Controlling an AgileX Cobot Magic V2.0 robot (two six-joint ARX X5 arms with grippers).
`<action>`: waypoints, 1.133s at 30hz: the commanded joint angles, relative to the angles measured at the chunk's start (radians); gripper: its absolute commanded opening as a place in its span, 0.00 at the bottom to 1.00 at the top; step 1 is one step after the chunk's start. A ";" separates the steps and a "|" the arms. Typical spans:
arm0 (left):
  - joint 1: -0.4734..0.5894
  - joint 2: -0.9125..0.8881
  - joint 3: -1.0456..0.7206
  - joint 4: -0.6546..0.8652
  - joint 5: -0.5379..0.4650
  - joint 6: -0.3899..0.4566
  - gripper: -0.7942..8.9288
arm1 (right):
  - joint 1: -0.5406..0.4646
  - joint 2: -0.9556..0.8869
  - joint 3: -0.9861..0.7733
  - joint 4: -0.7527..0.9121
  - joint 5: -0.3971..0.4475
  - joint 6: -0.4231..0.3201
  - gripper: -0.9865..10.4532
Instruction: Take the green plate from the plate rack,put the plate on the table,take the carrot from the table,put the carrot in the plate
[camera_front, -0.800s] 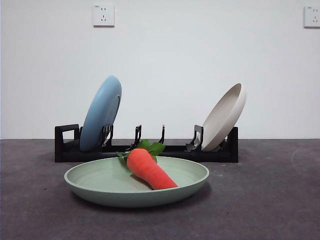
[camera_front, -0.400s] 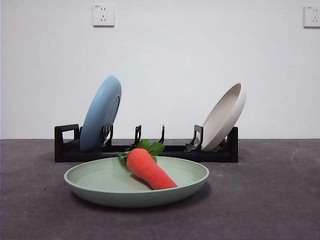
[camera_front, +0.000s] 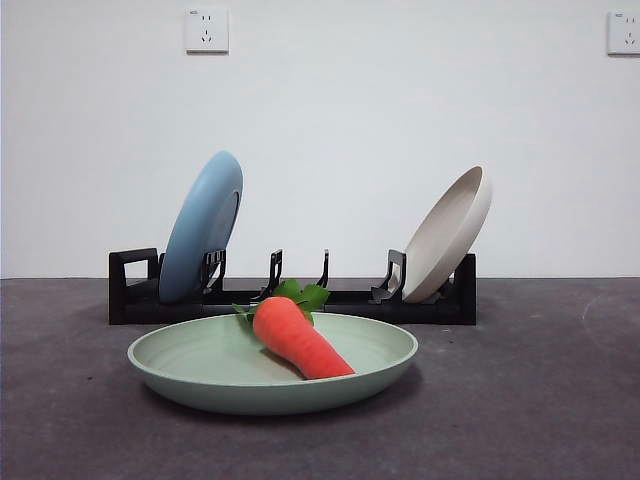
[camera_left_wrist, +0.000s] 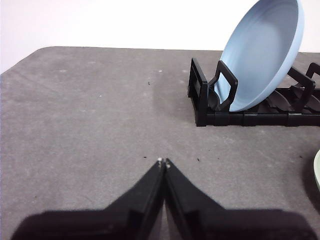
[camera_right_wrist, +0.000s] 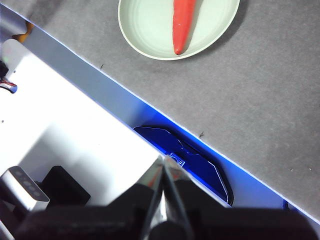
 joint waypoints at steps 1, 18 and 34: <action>0.003 -0.003 -0.014 0.003 0.000 -0.006 0.08 | 0.002 -0.001 -0.002 0.007 0.002 -0.006 0.09; 0.003 -0.003 -0.014 0.004 -0.001 -0.006 0.08 | -0.208 -0.149 -0.050 0.317 -0.006 -0.158 0.09; 0.003 -0.003 -0.014 0.005 -0.002 -0.006 0.08 | -0.647 -0.618 -0.761 1.045 -0.051 -0.164 0.09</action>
